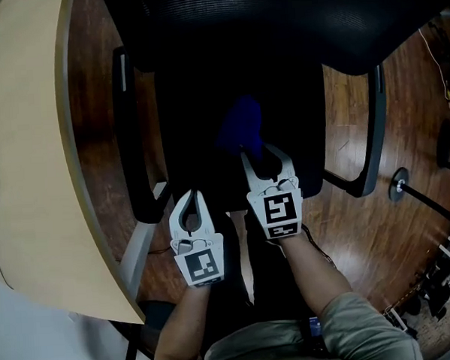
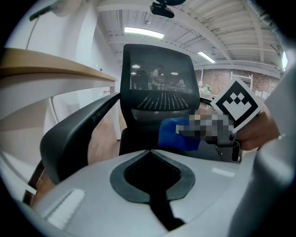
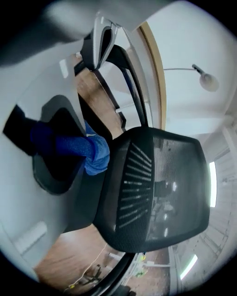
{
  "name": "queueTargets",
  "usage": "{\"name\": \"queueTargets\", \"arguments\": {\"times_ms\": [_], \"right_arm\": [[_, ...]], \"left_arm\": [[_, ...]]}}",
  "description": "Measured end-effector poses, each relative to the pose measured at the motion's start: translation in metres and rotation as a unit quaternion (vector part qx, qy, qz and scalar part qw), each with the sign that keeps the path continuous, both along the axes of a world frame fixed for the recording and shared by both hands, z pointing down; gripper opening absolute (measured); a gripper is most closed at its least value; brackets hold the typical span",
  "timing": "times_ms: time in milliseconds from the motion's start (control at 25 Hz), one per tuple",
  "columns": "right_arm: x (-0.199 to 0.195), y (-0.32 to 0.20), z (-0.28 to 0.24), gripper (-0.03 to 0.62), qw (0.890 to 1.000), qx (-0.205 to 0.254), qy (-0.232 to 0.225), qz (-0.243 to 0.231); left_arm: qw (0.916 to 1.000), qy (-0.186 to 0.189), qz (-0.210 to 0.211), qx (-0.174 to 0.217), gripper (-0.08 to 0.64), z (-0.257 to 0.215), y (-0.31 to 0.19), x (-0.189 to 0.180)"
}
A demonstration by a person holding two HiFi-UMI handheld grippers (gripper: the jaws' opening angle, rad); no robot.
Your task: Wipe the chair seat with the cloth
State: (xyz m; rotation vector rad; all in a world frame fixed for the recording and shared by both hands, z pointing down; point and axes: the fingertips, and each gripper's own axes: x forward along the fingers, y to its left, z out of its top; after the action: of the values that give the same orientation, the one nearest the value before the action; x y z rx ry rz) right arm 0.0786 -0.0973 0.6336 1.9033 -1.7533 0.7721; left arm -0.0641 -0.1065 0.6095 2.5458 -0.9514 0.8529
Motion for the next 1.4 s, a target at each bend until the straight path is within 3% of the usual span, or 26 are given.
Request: {"name": "queueTargets", "arguments": {"times_ms": [200,360,720,840,1040,1400], "right_arm": [[-0.075,-0.029,0.006,0.107,0.993,0.016,0.009,-0.113],[-0.119,-0.038,0.016,0.107,0.985,0.017,0.029,-0.171],[-0.157,-0.032,0.055,0.106,0.980,-0.018,0.024,-0.197],[-0.145,-0.024,0.062,0.106,0.982,-0.023,0.024,-0.188],[-0.096,-0.002,0.058,0.106,0.991,-0.030,0.026,-0.128],[0.040,0.065,0.036,0.106,0.997,-0.050,0.049,0.025]], "left_arm": [[1.0000,-0.007,0.001,-0.007,0.005,0.011,0.016,-0.032],[0.9998,-0.015,0.012,-0.002,0.005,0.018,0.020,-0.050],[0.9992,-0.039,0.004,-0.006,0.005,0.037,0.020,-0.071],[0.9992,-0.039,0.009,-0.003,0.005,0.039,0.023,-0.062],[0.9985,-0.038,0.038,0.004,0.005,0.033,0.032,-0.030],[0.9922,-0.009,0.124,0.012,0.005,0.008,0.055,0.077]]}}
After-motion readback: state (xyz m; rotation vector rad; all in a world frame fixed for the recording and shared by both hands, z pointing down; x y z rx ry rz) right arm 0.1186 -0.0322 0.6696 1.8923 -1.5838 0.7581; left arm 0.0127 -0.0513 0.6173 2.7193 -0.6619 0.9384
